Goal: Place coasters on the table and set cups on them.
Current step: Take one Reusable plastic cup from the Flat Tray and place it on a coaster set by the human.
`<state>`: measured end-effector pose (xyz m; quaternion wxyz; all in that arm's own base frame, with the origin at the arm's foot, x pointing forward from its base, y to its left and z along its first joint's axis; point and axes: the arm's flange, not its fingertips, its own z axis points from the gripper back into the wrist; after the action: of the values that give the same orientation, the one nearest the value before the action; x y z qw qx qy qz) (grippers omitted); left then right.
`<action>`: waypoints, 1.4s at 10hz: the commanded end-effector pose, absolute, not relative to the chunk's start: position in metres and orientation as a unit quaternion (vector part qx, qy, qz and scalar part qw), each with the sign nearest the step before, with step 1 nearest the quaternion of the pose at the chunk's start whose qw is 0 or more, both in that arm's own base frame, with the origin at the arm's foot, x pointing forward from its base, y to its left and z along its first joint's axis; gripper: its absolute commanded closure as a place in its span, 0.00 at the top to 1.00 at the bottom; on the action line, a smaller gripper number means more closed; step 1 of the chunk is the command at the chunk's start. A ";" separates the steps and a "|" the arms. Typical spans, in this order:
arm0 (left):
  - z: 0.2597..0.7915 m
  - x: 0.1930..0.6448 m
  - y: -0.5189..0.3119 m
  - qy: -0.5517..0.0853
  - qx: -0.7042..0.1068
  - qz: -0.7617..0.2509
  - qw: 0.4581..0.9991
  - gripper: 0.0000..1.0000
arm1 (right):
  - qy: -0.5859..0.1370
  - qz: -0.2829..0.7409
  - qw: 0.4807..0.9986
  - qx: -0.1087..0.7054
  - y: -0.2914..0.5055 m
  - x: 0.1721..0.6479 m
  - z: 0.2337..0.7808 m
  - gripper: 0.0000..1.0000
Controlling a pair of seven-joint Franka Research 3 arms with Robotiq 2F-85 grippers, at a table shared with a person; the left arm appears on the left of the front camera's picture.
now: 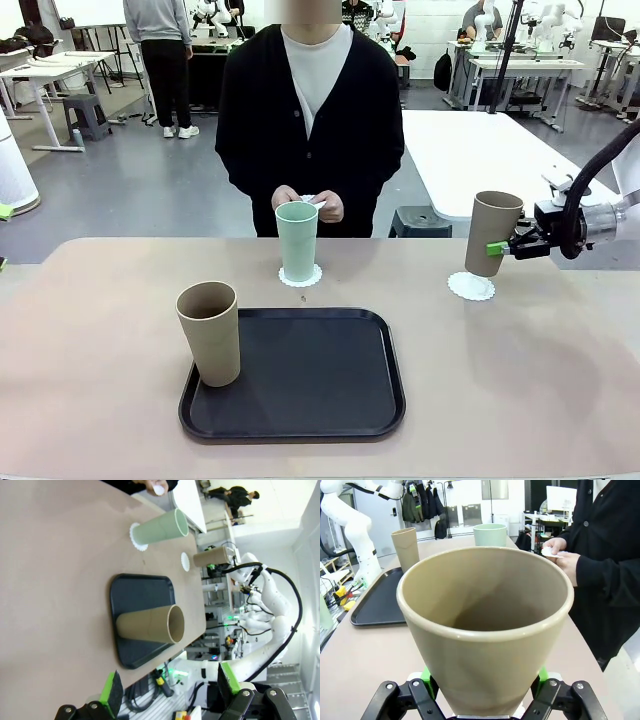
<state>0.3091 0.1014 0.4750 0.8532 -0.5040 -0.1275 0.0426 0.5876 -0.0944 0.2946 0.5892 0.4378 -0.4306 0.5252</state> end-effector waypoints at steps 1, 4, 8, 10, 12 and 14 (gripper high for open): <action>0.475 0.308 0.101 -0.129 -0.508 0.041 0.851 1.00 | -0.418 0.532 0.591 0.439 -0.090 0.591 0.287 0.84; 0.475 0.308 0.101 -0.129 -0.508 0.041 0.851 1.00 | -0.404 0.536 0.595 0.443 -0.080 0.591 0.272 0.84; 0.475 0.308 0.101 -0.129 -0.508 0.041 0.851 1.00 | -0.407 0.537 0.588 0.448 -0.077 0.593 0.261 0.84; 0.475 0.308 0.101 -0.129 -0.508 0.041 0.851 1.00 | -0.407 0.543 0.584 0.446 -0.077 0.591 0.262 0.84; 0.475 0.308 0.101 -0.129 -0.508 0.041 0.851 1.00 | -0.405 0.547 0.582 0.446 -0.078 0.590 0.261 0.84; 0.475 0.308 0.101 -0.129 -0.508 0.041 0.851 1.00 | -0.403 0.548 0.581 0.448 -0.079 0.590 0.259 0.84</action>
<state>0.3091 0.1014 0.4750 0.8532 -0.5040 -0.1275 0.0426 0.5878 -0.0768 0.2598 0.5895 0.4506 -0.4096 0.5307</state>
